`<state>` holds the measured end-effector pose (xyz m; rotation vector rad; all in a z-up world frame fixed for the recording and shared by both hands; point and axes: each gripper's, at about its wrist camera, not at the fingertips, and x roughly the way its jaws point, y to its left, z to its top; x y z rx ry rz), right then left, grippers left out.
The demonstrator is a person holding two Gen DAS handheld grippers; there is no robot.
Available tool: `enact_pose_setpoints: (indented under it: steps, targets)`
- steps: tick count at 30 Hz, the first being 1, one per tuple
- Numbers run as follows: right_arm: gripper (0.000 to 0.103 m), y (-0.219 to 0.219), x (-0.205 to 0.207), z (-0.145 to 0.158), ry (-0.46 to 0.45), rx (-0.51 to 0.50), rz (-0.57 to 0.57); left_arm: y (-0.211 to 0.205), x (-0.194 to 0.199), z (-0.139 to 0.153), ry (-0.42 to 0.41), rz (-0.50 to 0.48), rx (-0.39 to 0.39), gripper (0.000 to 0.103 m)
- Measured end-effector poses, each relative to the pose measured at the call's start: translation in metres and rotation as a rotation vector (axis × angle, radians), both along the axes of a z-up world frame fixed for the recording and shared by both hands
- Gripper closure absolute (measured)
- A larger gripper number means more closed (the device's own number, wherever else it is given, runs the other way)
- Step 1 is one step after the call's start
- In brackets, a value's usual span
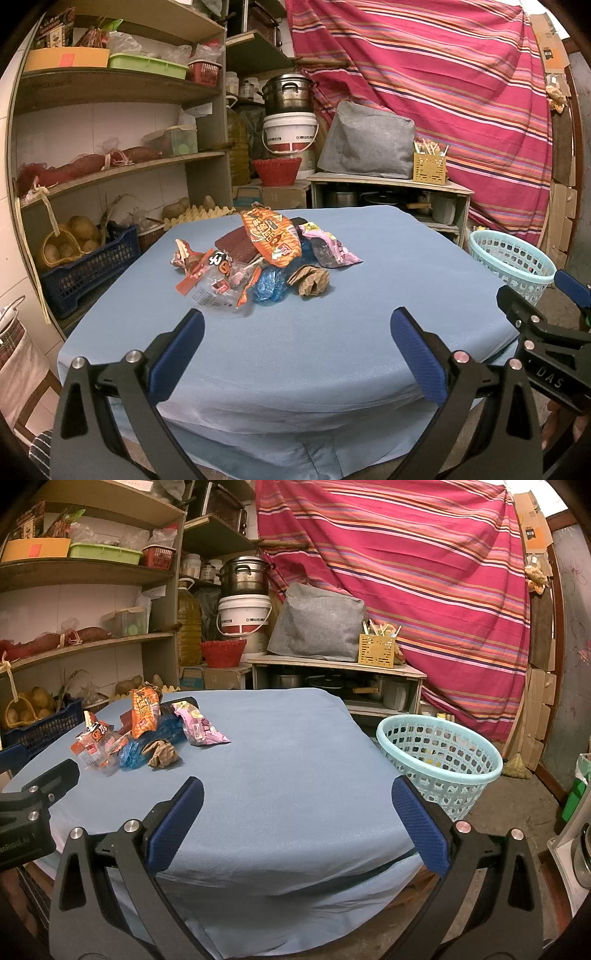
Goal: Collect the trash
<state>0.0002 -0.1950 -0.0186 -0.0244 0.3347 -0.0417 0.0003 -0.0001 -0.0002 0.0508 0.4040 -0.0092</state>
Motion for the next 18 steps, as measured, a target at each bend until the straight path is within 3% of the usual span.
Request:
enact_pose_setpoints:
  steps: [18]
  targets:
    - [0.004, -0.009, 0.002, -0.002, 0.012, 0.005, -0.009, 0.000, 0.003, -0.008, 0.007, 0.004, -0.002, 0.005]
